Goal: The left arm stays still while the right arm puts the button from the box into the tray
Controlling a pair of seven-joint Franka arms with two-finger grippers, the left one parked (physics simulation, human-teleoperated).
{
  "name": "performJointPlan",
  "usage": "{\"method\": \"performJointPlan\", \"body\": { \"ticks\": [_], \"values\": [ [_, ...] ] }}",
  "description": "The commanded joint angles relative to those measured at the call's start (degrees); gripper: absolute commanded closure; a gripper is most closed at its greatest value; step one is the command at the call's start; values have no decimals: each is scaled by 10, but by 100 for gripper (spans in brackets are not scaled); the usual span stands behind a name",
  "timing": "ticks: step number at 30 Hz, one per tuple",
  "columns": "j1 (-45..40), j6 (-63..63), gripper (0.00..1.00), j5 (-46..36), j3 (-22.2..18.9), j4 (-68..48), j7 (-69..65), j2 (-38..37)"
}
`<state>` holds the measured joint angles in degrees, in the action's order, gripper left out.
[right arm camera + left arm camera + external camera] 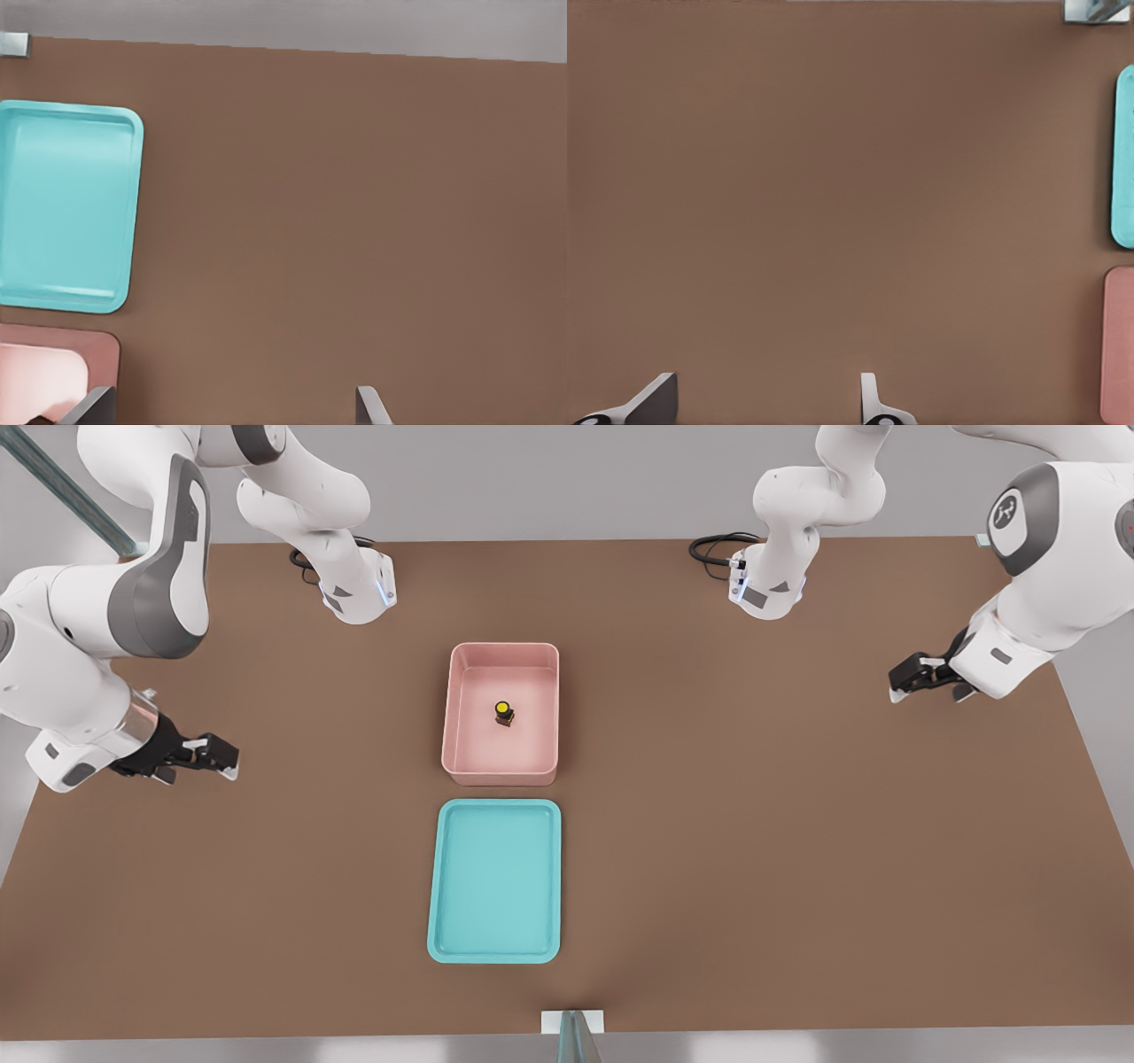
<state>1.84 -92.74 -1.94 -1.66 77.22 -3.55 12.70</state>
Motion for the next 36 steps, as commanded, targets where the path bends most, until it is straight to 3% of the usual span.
{"method": "performJointPlan", "body": {
  "ticks": [1, 2, 4, 7, 8, 11, 13, 14, 16, 18, 21, 25, 36],
  "values": [
    [0, -17, 0, -1, 0, 0, -18, -1],
    [6, -17, 0, 1, 1, 2, -19, 0],
    [100, 10, 0, -13, 7, 7, -17, -5],
    [367, -23, 0, 5, 18, -16, 64, 48],
    [374, -14, 0, -18, 18, -9, 97, 50],
    [461, -75, 0, -30, 21, 124, 459, 19],
    [466, -188, 0, -29, 42, 254, 650, -4],
    [476, -313, 0, -21, 41, 357, 654, -22],
    [490, -342, 0, -20, -25, 408, 535, -38],
    [511, -433, 0, -21, -62, 470, 517, -24],
    [536, -559, 0, -32, -62, 552, 606, -30],
    [538, -546, 0, -32, -57, 571, 568, -35],
    [530, -709, 0, -26, -53, 607, 549, 39]
  ]
}}
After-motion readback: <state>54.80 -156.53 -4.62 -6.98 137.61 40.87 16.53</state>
